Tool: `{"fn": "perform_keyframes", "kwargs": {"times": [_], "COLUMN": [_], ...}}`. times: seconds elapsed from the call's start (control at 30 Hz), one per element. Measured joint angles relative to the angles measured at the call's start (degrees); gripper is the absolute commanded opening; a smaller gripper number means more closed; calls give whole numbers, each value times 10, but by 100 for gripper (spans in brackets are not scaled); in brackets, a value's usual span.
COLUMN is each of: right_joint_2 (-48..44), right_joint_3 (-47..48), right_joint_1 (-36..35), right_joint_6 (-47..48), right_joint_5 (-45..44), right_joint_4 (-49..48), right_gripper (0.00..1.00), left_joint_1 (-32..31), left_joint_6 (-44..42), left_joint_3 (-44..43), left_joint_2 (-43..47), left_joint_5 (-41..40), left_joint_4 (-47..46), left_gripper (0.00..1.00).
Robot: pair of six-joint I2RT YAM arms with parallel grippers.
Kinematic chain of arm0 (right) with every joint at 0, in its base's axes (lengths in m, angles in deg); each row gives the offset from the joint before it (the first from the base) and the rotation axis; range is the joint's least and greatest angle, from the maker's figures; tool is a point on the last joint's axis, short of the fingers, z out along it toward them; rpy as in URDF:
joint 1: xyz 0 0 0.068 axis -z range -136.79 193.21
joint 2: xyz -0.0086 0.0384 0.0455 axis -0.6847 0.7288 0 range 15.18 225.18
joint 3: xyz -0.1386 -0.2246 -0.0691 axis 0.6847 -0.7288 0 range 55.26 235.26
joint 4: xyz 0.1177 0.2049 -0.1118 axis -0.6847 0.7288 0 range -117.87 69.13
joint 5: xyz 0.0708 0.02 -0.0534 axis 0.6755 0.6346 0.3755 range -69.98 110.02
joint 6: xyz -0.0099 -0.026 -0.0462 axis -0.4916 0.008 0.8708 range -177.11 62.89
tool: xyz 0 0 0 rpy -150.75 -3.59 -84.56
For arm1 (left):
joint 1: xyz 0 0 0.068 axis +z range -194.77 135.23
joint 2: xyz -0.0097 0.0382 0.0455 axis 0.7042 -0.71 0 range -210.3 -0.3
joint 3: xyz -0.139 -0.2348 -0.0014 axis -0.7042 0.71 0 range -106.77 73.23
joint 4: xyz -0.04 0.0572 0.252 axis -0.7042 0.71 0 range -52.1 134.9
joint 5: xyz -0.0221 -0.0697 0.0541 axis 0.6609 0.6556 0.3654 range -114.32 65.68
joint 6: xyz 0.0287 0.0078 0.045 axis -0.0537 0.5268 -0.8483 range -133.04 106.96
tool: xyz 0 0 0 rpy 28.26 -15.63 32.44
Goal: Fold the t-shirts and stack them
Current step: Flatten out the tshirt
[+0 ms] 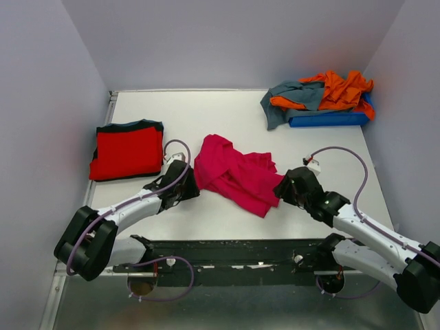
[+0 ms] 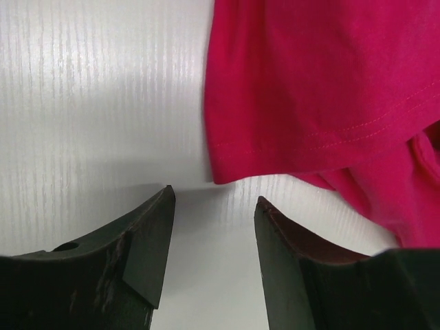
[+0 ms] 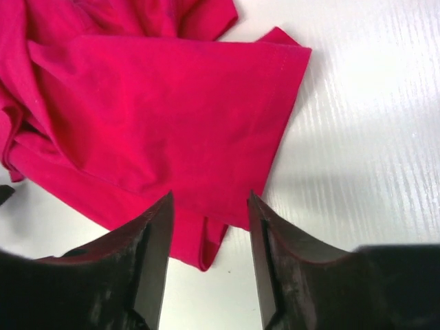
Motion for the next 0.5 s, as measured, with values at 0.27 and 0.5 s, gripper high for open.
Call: {"fn": "perform_keyframes", "kwargs": {"times": [0.27, 0.5], "right_joint_2": [-10, -7], "right_joint_3": [-58, -77], "right_joint_1": [0, 0], "right_joint_6": [-6, -26], "right_joint_5": [24, 43], "right_joint_4": [-25, -57], "right_gripper": [61, 61], "left_joint_1": [0, 0], "left_joint_6": [7, 23], "left_joint_3": [-27, -31], "left_joint_2": [-59, -84], "left_joint_5": [-3, -11], "left_joint_4": [-28, -56], "left_gripper": [34, 0]}}
